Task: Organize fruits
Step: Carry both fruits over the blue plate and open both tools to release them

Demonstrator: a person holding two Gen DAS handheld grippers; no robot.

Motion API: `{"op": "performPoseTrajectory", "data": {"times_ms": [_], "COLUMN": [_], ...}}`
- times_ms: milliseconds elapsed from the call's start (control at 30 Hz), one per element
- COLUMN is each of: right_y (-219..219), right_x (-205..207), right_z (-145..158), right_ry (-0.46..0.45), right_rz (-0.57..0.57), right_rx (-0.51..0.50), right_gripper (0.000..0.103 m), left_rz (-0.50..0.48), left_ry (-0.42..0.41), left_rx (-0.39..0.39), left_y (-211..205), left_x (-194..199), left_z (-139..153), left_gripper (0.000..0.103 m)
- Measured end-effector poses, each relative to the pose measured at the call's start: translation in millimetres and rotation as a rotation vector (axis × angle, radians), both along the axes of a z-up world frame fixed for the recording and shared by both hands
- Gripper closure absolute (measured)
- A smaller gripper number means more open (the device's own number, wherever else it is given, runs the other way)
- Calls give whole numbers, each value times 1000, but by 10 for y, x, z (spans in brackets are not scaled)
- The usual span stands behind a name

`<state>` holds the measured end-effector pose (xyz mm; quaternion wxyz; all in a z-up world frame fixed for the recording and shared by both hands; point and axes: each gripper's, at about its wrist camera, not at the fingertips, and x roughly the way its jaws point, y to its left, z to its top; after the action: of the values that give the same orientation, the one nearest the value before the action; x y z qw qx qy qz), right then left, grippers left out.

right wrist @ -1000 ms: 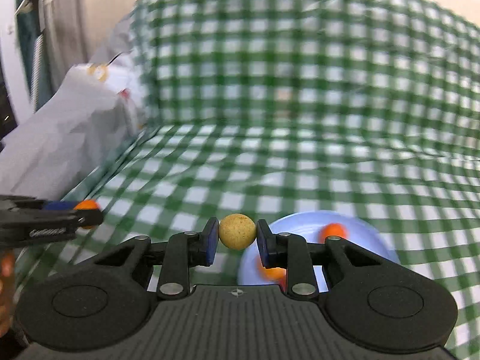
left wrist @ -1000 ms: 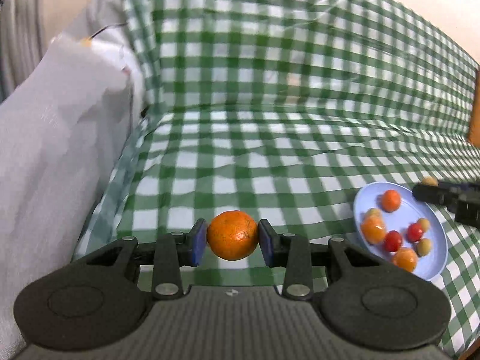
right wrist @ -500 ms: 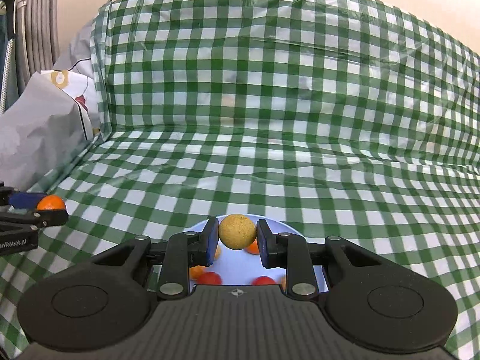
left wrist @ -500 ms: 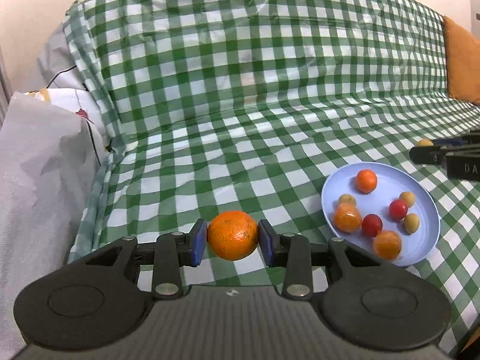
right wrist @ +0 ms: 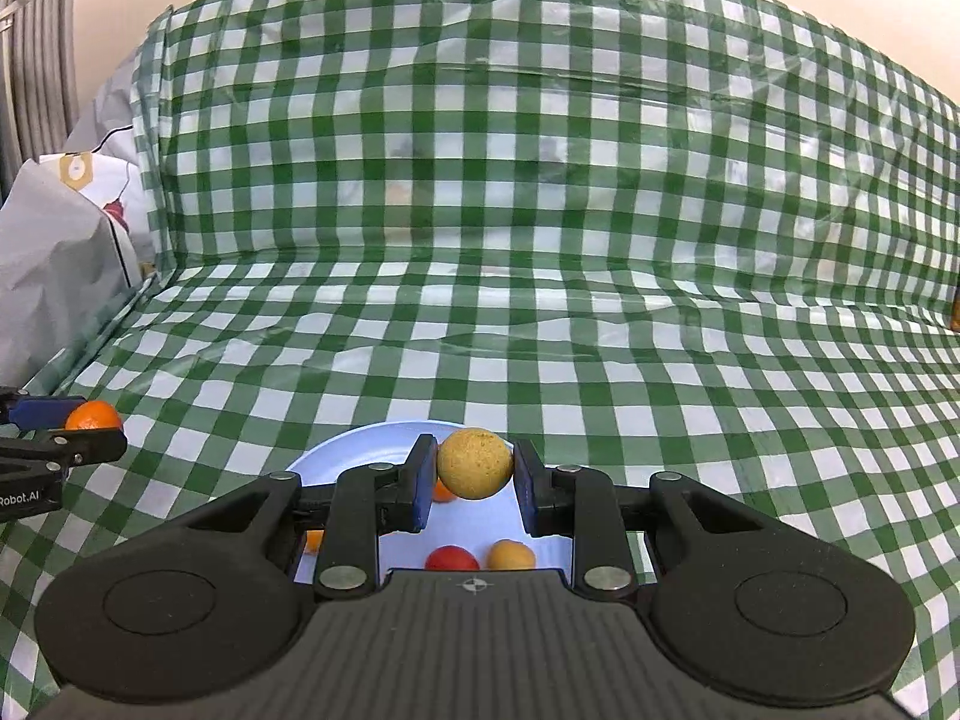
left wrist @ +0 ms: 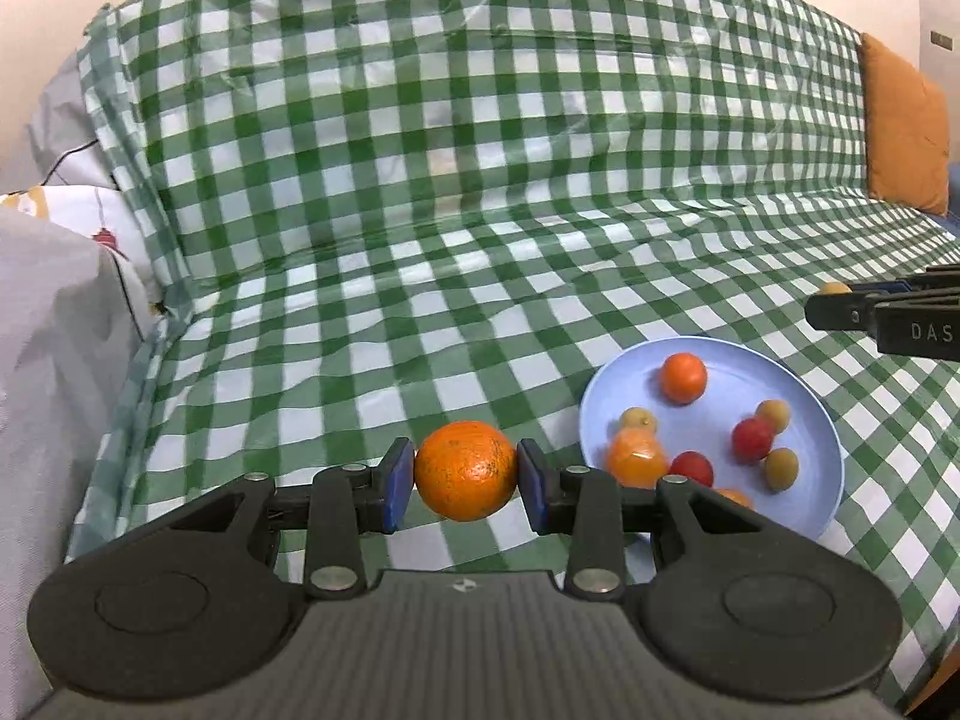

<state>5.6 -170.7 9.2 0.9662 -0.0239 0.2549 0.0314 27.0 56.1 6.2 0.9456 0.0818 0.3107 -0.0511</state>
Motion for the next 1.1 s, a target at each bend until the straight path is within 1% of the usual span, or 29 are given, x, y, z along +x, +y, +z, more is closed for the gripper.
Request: {"op": "performPoseTrajectory", "data": {"times_ms": [300,600,867,1000,1100], "right_y": [4,12,117,138,155], "right_x": [82,120,177,193,209], "right_z": [-21,-55,-162,-202,-249], "right_ry": [8,33,108,139,170], "right_rz": [-24,-37,-4,8,13], "right_rx": [1,-6,-57,-66,-83], "right_gripper": [75,75,75,75,75], "left_rz": [-18,-14,-77,-84,-79], "left_ry": [-2,3,-12,-9,10], "left_rx": [-42,-134,-150,-167,-183], "left_y": [-95,-145,-421,-529,-583], "left_x": [71,99,158,238,308], "left_z": [10,55,31,4,-30], "left_gripper": [62,62,62,62,62]}}
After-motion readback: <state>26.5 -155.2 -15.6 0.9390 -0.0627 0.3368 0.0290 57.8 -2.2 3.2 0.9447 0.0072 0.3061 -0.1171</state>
